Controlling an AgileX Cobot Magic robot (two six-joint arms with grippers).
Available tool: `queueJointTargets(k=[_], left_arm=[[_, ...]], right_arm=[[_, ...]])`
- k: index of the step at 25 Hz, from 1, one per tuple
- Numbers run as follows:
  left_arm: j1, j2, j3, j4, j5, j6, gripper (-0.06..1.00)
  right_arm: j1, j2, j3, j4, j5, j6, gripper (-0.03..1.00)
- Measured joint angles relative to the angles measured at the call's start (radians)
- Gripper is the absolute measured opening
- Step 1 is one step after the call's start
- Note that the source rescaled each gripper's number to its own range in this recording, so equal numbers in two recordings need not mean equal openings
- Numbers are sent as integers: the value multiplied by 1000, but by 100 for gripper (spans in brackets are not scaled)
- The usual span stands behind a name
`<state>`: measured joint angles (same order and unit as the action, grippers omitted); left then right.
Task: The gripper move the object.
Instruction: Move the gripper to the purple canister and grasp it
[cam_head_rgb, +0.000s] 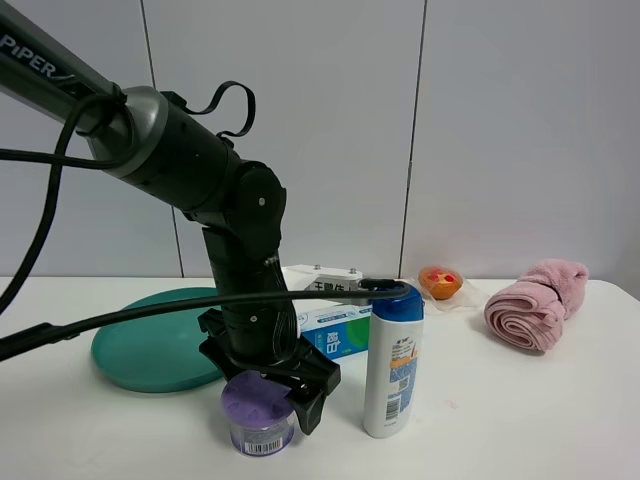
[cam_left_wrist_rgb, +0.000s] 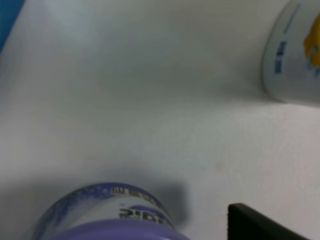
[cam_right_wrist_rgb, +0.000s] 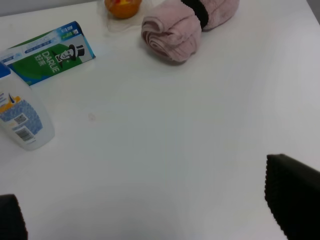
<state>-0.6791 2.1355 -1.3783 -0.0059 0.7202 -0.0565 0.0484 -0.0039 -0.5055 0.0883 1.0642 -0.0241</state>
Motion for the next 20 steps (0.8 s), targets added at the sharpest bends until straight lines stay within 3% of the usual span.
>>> queueJointTargets(k=[8, 20], left_arm=[[0, -18, 0, -12, 29, -5, 99], [34, -33, 0, -104, 74, -11, 99]], right_arm=[[0, 0, 0, 0, 0, 0, 100], [0, 0, 0, 0, 0, 0, 100]])
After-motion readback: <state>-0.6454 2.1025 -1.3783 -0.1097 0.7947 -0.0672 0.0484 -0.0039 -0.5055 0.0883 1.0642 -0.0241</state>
